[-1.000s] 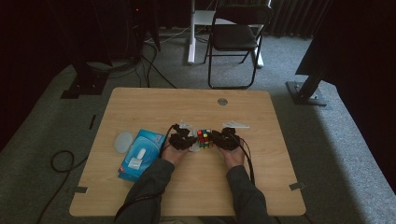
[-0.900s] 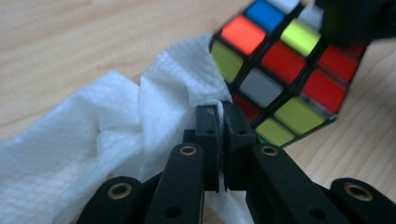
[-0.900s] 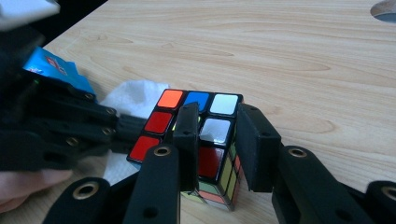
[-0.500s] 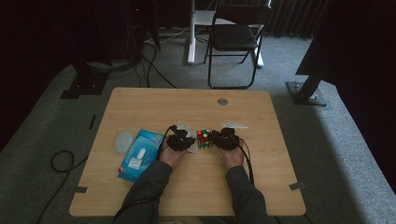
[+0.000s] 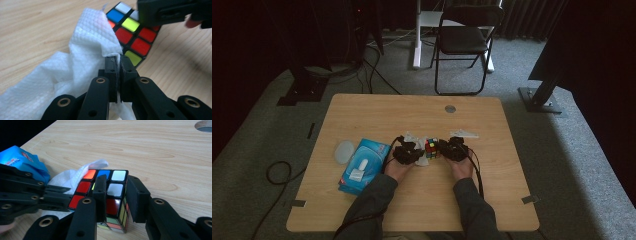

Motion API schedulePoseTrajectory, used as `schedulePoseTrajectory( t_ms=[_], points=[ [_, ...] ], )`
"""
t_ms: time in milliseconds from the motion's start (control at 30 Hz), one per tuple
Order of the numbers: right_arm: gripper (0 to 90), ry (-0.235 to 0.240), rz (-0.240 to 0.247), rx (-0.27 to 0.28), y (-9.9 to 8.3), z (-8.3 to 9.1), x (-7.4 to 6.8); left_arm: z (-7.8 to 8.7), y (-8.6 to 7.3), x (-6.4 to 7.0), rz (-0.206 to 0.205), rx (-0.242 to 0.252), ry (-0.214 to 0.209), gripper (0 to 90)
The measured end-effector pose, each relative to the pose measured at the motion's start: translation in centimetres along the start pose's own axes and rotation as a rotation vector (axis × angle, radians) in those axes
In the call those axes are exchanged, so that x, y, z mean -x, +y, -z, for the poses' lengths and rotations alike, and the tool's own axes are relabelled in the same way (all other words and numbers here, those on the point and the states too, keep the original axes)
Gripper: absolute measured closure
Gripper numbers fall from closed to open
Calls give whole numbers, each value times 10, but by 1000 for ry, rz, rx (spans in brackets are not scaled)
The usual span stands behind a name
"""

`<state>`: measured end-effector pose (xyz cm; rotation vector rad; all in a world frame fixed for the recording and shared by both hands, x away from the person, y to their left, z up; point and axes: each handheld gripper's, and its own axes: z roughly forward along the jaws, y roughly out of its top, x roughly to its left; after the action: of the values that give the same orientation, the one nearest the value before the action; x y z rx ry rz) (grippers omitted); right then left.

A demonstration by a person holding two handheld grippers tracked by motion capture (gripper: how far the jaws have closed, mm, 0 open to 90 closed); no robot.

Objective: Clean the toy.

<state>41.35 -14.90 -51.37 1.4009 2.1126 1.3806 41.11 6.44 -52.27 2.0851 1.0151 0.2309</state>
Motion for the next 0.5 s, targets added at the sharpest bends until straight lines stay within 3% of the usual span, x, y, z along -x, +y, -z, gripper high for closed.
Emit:
schedulePoseTrajectory(
  t_ms=[167,333,500],
  points=[
    [707,-2,-2,1,0,0,0,-13,-6,-1,-11,-48,21,873],
    [707,-2,-5,2,0,0,0,-11,-8,-2,-10,-41,12,872],
    [706,2,-8,5,-1,0,0,10,-3,-3,29,44,-21,873]
  ],
)
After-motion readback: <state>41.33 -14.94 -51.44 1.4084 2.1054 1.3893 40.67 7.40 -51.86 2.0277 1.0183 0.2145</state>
